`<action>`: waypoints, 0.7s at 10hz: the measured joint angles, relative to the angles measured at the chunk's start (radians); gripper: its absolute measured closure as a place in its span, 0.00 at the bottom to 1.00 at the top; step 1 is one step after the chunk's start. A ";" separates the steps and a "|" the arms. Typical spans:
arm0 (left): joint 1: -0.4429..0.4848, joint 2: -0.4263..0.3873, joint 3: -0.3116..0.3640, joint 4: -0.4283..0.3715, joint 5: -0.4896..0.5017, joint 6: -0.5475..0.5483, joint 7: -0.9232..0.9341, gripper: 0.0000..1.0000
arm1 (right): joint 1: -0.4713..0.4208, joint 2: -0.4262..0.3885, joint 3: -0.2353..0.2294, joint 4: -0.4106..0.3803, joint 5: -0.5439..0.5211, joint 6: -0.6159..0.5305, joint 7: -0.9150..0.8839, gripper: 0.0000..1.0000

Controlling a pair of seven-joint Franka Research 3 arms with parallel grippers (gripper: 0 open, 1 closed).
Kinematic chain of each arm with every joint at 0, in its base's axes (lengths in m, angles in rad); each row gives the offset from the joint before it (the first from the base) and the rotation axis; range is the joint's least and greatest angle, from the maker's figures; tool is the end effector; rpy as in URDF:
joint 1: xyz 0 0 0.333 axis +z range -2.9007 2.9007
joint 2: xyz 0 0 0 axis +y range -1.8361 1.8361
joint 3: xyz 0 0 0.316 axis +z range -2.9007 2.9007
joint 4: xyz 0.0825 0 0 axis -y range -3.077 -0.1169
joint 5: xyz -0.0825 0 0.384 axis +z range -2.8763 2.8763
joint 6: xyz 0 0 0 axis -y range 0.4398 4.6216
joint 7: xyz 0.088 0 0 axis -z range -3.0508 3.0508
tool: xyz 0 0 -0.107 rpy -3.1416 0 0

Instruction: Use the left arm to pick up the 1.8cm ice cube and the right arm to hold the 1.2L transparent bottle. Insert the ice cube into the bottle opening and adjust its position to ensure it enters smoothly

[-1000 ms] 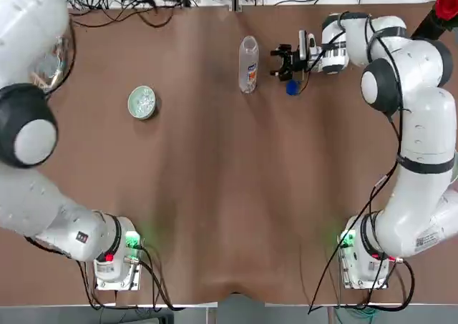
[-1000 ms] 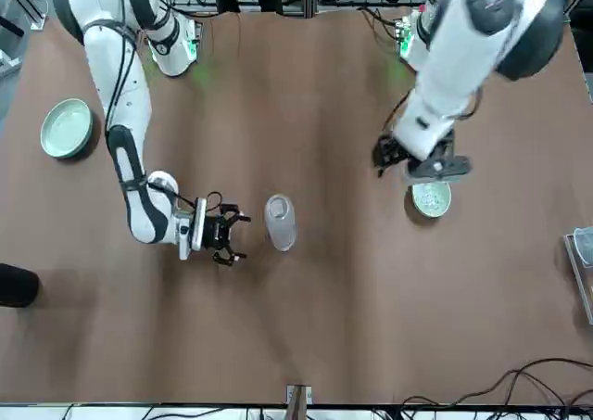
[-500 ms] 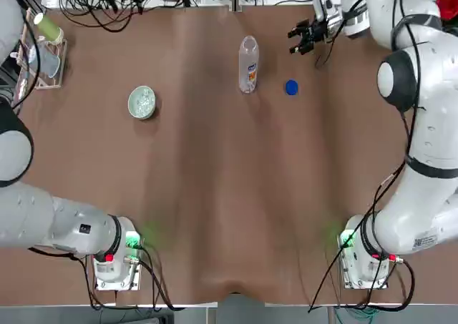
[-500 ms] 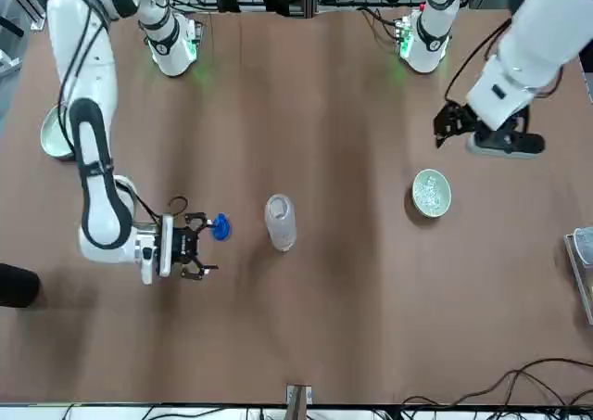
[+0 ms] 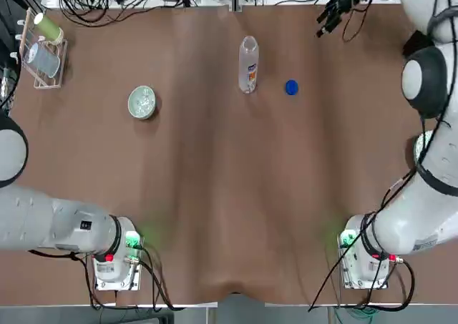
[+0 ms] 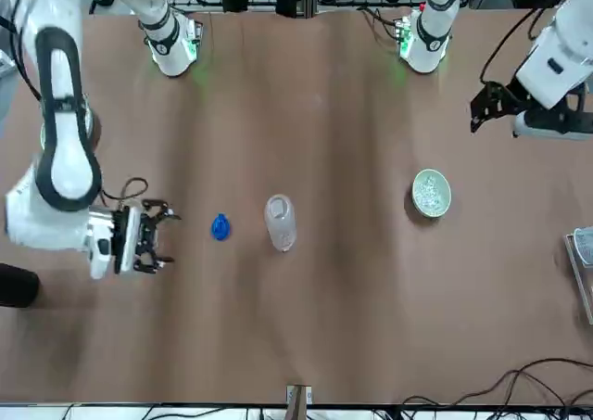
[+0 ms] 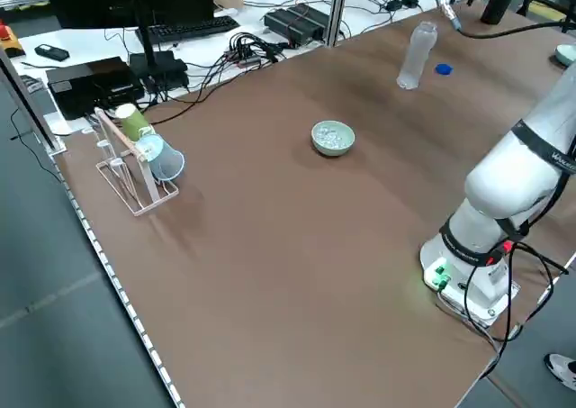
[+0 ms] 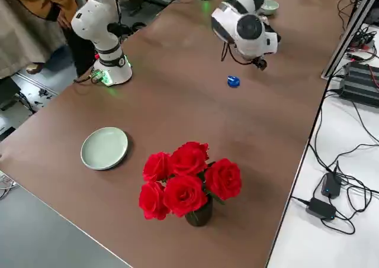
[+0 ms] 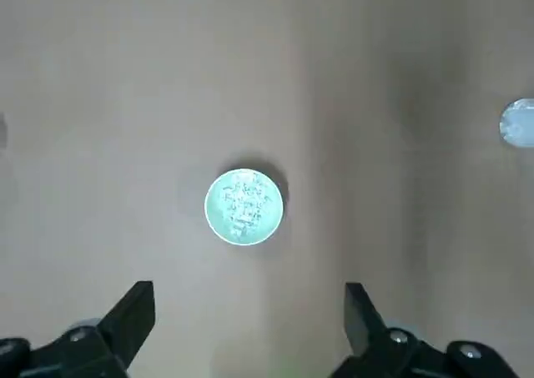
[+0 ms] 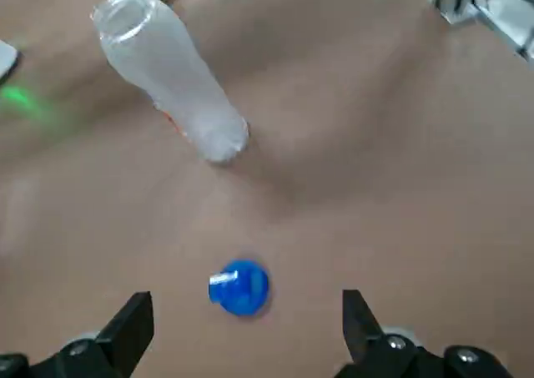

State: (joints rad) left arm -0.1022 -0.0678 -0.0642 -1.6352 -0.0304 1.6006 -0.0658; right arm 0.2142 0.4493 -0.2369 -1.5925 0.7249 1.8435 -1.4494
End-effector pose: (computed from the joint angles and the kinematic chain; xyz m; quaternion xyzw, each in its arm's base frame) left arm 0.5280 -0.0931 0.6336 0.9985 -0.0500 0.0149 0.0149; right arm 0.6649 0.0576 0.3783 -0.7958 -0.5292 -0.1271 0.2656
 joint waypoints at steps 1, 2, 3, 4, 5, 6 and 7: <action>-0.001 0.008 0.000 0.026 0.000 -0.018 0.000 0.00 | 0.000 -0.045 -0.001 0.002 -0.122 0.008 0.126 0.00; -0.001 0.018 0.000 0.068 0.000 -0.040 0.000 0.00 | 0.000 -0.094 0.001 0.003 -0.242 0.010 0.260 0.00; -0.001 0.028 0.000 0.106 0.000 -0.058 -0.001 0.00 | -0.004 -0.139 0.006 0.003 -0.333 0.011 0.390 0.00; 0.003 0.032 0.000 0.117 0.000 -0.078 -0.002 0.01 | -0.018 -0.177 0.010 0.003 -0.407 0.010 0.505 0.00; 0.016 0.031 0.000 0.108 0.000 -0.092 -0.001 0.01 | -0.043 -0.203 0.016 0.005 -0.483 0.010 0.567 0.00; 0.028 0.030 0.000 0.091 0.000 -0.084 0.000 0.01 | -0.076 -0.228 0.029 0.006 -0.539 0.010 0.591 0.00; 0.034 0.030 0.001 0.071 0.000 -0.063 0.001 0.01 | -0.126 -0.258 0.057 0.009 -0.573 -0.012 0.641 0.00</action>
State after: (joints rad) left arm -0.0681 -0.0377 -0.0635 -1.5642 -0.0304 1.5374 -0.0652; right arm 0.0881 0.1908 -0.1795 -1.5835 0.1521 1.8319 -0.8084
